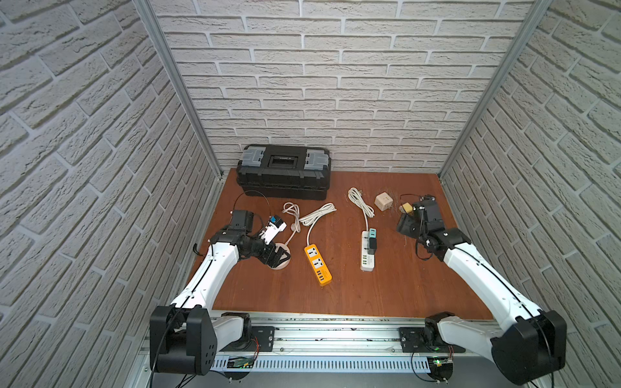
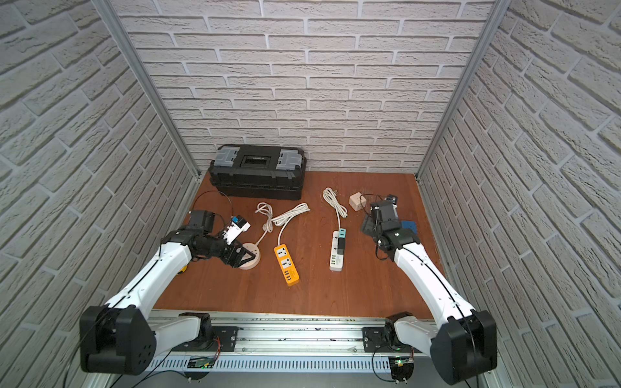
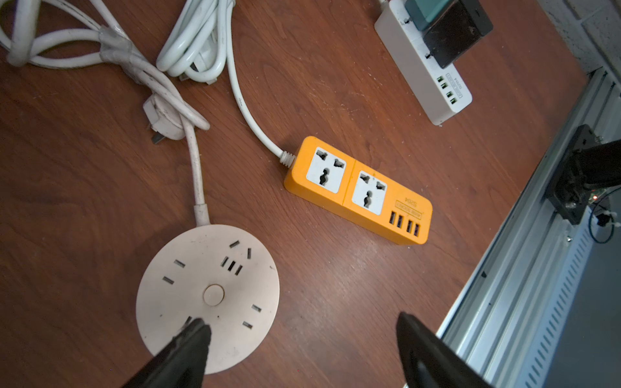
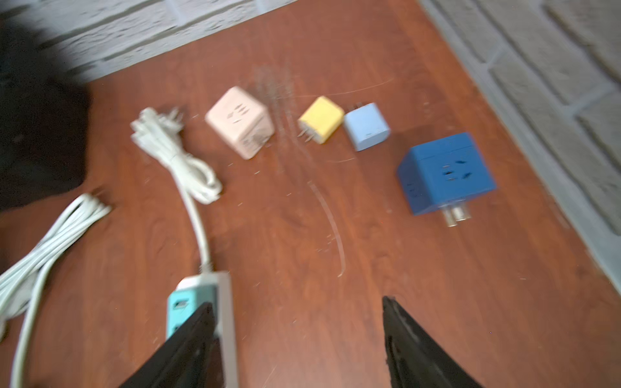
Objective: Pull the plug off the socket
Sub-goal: Move the socket to the center of the board.
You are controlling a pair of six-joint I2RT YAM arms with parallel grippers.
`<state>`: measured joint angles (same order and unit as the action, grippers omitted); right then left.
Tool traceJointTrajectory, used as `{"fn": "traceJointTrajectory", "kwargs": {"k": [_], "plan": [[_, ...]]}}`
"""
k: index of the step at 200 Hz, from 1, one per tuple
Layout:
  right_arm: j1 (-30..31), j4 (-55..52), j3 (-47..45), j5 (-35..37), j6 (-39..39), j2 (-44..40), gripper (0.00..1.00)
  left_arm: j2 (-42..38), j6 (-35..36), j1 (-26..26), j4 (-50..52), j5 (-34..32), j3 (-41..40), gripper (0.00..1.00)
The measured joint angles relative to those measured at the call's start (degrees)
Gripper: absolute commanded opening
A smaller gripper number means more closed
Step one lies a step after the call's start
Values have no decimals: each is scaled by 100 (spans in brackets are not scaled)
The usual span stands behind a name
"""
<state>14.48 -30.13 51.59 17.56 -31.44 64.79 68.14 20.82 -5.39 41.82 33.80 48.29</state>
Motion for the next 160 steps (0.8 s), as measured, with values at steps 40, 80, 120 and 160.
{"fn": "traceJointTrajectory", "kwargs": {"k": [40,80,120,160], "plan": [[1410,42,-1204,-94,-564,-621,80,0,-155,-136,-170,2,24,93],[2308,136,-1692,-33,-984,-170,82,24,-302,-181,-330,55,-55,93],[2562,533,-1659,70,-1032,623,84,24,-310,-181,-339,55,-92,93],[2566,793,-1231,295,-1040,1410,84,28,-313,-181,-356,52,-96,94]]}}
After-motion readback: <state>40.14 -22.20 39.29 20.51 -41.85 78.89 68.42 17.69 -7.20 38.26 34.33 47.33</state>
